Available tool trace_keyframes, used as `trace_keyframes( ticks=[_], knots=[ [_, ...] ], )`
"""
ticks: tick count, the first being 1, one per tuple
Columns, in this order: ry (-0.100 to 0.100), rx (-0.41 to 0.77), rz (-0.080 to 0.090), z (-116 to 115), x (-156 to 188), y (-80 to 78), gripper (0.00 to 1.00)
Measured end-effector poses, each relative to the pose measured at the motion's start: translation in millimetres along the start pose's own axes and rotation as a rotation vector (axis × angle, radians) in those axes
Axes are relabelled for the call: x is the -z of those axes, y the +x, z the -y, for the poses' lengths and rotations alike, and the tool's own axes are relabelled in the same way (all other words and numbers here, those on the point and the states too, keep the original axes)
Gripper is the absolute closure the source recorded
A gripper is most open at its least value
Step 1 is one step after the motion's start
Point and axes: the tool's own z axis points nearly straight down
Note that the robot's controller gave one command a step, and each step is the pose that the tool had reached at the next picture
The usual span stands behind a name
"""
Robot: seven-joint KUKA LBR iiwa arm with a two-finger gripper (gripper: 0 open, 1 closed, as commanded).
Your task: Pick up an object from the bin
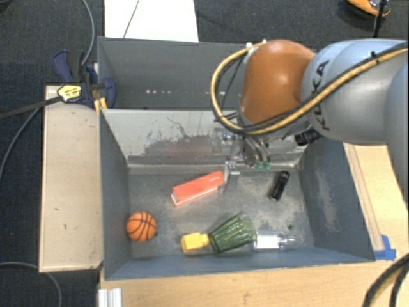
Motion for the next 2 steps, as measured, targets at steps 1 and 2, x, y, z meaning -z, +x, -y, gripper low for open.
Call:
trace_keyframes(
  ticks=[1,2],
  knots=[
    [0.0,-0.001,0.008,0,5,-1.5,0.0],
    [0.0,0.064,0.013,-10,-23,-2.7,0.0]
  ],
)
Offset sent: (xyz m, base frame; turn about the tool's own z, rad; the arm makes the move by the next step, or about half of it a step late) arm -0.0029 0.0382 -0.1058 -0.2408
